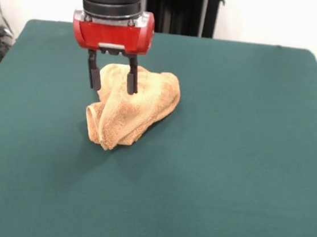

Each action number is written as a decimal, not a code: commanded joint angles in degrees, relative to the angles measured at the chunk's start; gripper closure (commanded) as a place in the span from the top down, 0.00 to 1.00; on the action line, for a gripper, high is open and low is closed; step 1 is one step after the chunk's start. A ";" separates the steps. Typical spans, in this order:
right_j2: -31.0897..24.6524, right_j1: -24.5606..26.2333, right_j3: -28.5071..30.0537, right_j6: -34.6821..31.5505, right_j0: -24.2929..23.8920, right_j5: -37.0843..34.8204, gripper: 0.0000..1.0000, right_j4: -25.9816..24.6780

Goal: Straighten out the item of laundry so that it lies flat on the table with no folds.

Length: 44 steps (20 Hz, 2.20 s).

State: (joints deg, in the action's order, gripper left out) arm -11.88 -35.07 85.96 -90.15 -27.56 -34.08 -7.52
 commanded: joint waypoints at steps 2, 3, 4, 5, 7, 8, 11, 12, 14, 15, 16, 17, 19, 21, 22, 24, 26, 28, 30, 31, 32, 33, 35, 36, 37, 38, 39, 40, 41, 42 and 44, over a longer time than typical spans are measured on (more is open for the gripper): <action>-6.74 6.89 3.56 5.33 1.57 -0.22 1.00 -5.28; -6.81 7.06 3.53 5.29 1.53 0.01 1.00 -5.37; -6.83 7.17 3.45 5.16 1.57 0.22 1.00 -5.51; -6.84 7.41 3.14 5.01 1.63 0.34 1.00 -5.69; -7.09 7.90 2.63 4.61 1.63 0.51 1.00 -6.06; -7.30 8.11 2.52 4.48 1.54 0.61 1.00 -6.27; -7.86 8.39 2.70 4.08 1.11 0.88 1.00 -6.85; -8.03 8.43 2.69 4.01 0.97 0.78 1.00 -6.99; -8.38 8.93 2.45 4.09 0.66 0.73 1.00 -7.26; -8.45 9.38 2.27 4.09 0.55 0.74 1.00 -7.33; -8.63 9.71 1.98 4.39 0.43 0.73 1.00 -7.47; -8.78 10.05 1.85 4.58 0.32 0.71 1.00 -7.51; -8.94 10.42 1.78 4.83 0.16 0.62 1.00 -7.67; -9.57 10.32 2.18 4.64 -0.30 2.50 1.00 -8.04; -9.65 10.22 2.18 4.44 -0.31 2.97 1.00 -8.30; -9.58 10.08 2.23 3.83 -0.16 3.58 1.00 -8.63; -9.71 10.10 2.40 3.53 -0.17 4.33 1.00 -8.79; -9.84 10.12 2.58 3.23 -0.18 5.07 1.00 -8.95; -10.20 10.26 2.73 3.37 -0.40 5.51 0.00 -8.98; -10.37 10.30 2.84 3.47 -0.53 5.75 0.00 -9.01; -10.59 10.40 2.84 3.66 -0.68 5.94 0.00 -9.03; -10.82 10.51 2.91 3.77 -0.88 6.15 0.00 -8.99; -11.10 10.60 2.94 3.81 -1.05 6.71 0.00 -9.05; -11.26 10.66 2.98 3.76 -1.14 7.06 0.00 -9.05; -11.44 10.73 3.09 3.76 -1.26 7.47 0.00 -9.12; -11.50 10.75 3.11 3.74 -1.29 7.58 0.00 -9.15; -11.47 10.76 3.09 3.73 -1.25 7.63 0.00 -9.23; -11.44 10.77 3.07 3.71 -1.22 7.67 0.00 -9.32; -11.42 10.77 3.03 3.71 -1.19 7.69 0.00 -9.40; -11.41 10.72 3.04 3.61 -1.18 7.70 0.00 -9.46; -9.50 10.37 1.74 3.40 0.48 4.42 0.00 -10.10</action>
State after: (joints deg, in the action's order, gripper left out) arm -17.17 -25.16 85.92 -90.15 -28.74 -30.11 -13.61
